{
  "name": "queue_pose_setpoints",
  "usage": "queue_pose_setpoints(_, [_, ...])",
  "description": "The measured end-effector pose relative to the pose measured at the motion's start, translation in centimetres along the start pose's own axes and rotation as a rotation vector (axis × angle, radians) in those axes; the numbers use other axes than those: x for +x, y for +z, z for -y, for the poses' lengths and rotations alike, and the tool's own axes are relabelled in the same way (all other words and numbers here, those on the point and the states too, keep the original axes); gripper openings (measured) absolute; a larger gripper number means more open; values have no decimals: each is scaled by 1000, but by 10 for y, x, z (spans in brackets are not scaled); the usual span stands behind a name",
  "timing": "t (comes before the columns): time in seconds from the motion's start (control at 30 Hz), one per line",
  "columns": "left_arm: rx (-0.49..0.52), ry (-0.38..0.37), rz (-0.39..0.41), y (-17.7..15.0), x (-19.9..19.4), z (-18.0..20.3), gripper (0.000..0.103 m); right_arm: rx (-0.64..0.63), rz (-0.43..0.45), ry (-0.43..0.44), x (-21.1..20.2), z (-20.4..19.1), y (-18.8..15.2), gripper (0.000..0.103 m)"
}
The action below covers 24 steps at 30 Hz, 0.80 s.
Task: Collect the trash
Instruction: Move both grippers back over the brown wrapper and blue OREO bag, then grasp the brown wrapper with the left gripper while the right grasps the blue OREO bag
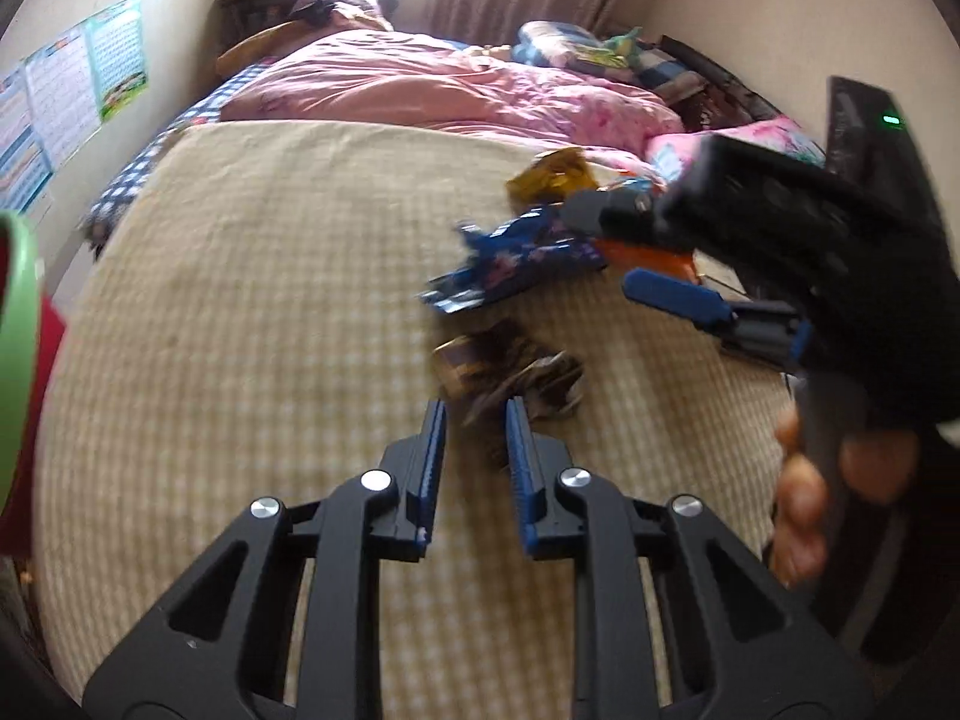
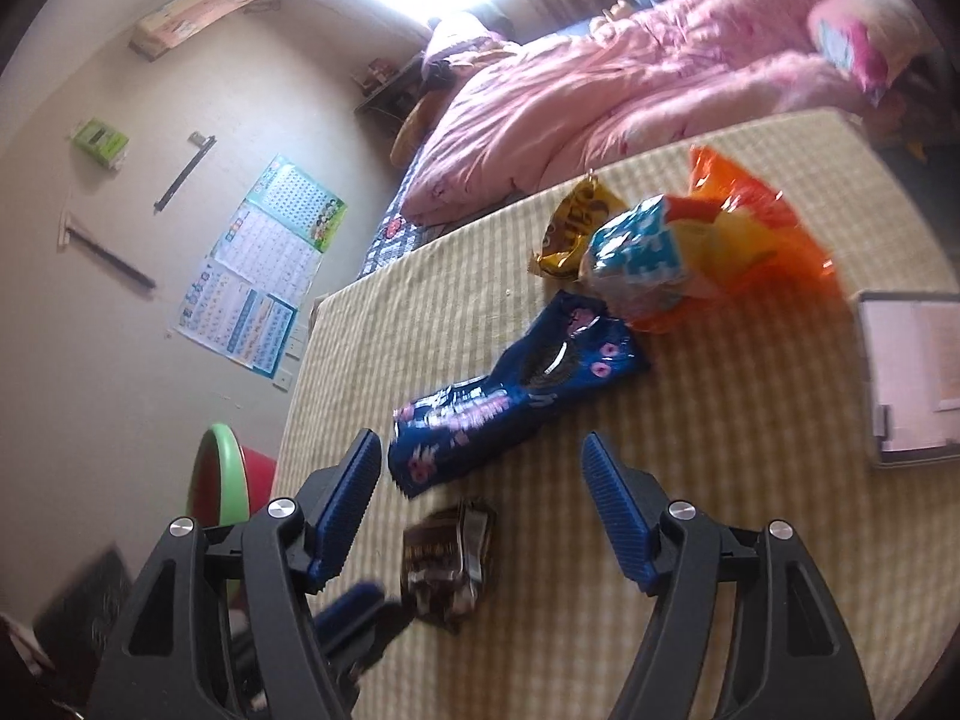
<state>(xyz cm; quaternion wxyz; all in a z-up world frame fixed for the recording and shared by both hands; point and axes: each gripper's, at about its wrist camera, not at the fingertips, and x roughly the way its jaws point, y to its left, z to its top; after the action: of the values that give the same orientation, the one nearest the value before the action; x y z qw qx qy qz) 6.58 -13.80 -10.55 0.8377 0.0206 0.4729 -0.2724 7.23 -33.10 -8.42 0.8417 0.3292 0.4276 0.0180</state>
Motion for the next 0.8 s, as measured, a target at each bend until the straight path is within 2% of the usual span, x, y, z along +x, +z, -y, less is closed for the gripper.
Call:
queue_pose_setpoints(0.13, [-47,30,4,-8,-13,-18,22,31,-19,-32,21,1,9,68])
queue_pose_setpoints(0.2, [-64,39,11,-10,-19,-23,34,43,-28,-42,30,2,11,67])
queue_pose_setpoints(0.23, [-70,42,18,-11,-22,-24,35,40,-29,-52,34,2,12,65])
queue_pose_setpoints(0.3, [-71,46,27,-12,-26,-25,43,17,-51,-75,43,2,13,38])
queue_pose_setpoints(0.33, [-71,46,30,-11,-26,-24,44,8,-62,-76,47,2,13,31])
queue_pose_setpoints(0.37, [-70,44,31,-11,-26,-24,47,-7,-78,-71,51,2,12,19])
queue_pose_setpoints(0.4, [-68,41,34,-10,-25,-22,51,-20,-89,-64,53,2,11,11])
queue_pose_setpoints(0.5, [-55,24,34,-7,-23,-17,56,-66,-74,-17,41,-4,9,5])
queue_pose_setpoints(0.63, [-22,-6,31,2,-13,-2,65,-231,40,-47,-3,-24,6,5])
queue_pose_setpoints(0.8, [10,-47,6,12,6,18,69,-299,136,-70,-42,-27,3,5])
